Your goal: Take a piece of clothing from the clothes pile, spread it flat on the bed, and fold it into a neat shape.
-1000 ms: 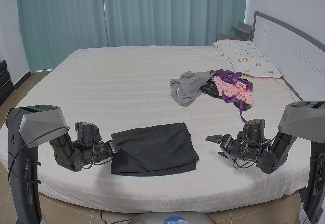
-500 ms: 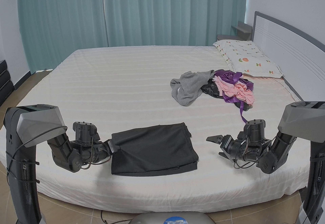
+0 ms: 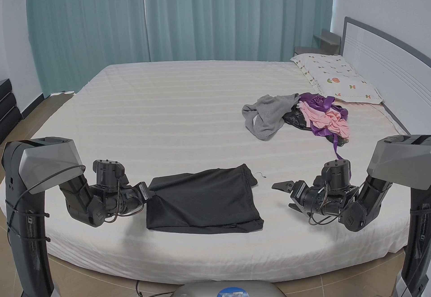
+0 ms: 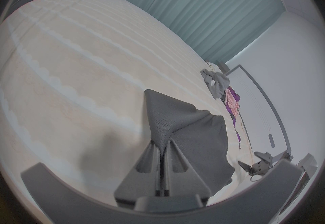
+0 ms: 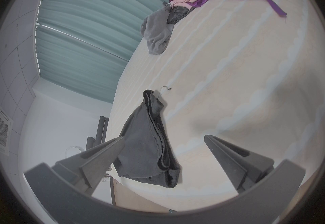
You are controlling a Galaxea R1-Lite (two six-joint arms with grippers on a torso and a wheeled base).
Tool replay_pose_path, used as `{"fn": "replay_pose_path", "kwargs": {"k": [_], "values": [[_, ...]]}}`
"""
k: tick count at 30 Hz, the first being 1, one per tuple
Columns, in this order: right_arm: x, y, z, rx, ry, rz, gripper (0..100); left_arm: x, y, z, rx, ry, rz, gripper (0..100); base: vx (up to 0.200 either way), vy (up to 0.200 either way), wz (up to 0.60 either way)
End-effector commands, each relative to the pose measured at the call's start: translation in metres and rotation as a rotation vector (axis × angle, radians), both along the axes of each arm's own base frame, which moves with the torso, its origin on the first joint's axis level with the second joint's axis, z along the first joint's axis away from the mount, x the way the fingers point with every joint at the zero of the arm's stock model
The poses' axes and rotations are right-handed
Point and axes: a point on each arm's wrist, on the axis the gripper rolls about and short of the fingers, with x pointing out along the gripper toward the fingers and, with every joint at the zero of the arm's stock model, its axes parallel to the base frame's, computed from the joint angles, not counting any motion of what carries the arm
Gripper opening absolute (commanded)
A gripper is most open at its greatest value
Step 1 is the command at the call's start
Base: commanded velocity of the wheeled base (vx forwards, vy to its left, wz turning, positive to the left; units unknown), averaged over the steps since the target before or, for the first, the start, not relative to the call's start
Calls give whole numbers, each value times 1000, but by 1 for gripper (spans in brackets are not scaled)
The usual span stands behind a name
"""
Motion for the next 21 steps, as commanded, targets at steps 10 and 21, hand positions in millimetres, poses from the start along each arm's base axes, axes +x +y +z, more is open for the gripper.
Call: {"fn": "replay_pose_path", "kwargs": {"k": [10, 21], "values": [[0, 0, -6, -4, 13, 0, 100, 1, 8, 5, -14, -7, 31, 0, 0, 0, 0], [0, 0, -8, -6, 19, 2, 100, 2, 12, 6, -16, -10, 41, 0, 0, 0, 0]]}}
